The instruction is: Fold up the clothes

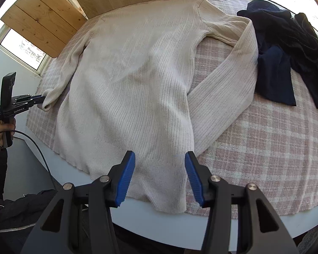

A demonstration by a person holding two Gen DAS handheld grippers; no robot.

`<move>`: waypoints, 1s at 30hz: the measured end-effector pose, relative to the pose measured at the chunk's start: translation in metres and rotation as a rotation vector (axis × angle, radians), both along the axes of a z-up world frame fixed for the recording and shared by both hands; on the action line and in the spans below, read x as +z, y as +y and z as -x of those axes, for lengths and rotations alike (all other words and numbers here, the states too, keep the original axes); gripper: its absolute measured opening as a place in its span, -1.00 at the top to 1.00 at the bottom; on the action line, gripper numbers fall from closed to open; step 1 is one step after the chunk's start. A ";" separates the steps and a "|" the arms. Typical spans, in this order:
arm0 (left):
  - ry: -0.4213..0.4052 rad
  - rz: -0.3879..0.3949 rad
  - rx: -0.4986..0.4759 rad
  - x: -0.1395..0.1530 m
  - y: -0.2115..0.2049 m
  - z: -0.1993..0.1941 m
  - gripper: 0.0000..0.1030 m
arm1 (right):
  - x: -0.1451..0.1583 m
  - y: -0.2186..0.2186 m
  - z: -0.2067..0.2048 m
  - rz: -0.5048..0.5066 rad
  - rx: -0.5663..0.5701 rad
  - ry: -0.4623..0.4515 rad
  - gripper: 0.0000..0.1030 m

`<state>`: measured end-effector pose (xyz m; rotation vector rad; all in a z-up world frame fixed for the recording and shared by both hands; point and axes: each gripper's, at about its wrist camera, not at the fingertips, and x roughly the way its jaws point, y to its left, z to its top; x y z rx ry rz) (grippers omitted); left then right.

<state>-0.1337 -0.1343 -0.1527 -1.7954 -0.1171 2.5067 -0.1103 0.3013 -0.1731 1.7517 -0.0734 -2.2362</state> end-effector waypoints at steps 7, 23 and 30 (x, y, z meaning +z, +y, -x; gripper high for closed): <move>-0.027 0.089 0.062 0.020 -0.025 -0.018 0.11 | 0.008 -0.036 0.010 -0.001 0.101 0.013 0.06; -0.030 -0.299 -0.103 -0.035 0.112 -0.011 0.31 | 0.027 -0.197 0.164 -0.057 0.427 0.119 0.06; 0.019 -0.391 -0.009 -0.040 0.105 -0.018 0.83 | -0.028 -0.296 0.211 -0.214 0.607 0.105 0.06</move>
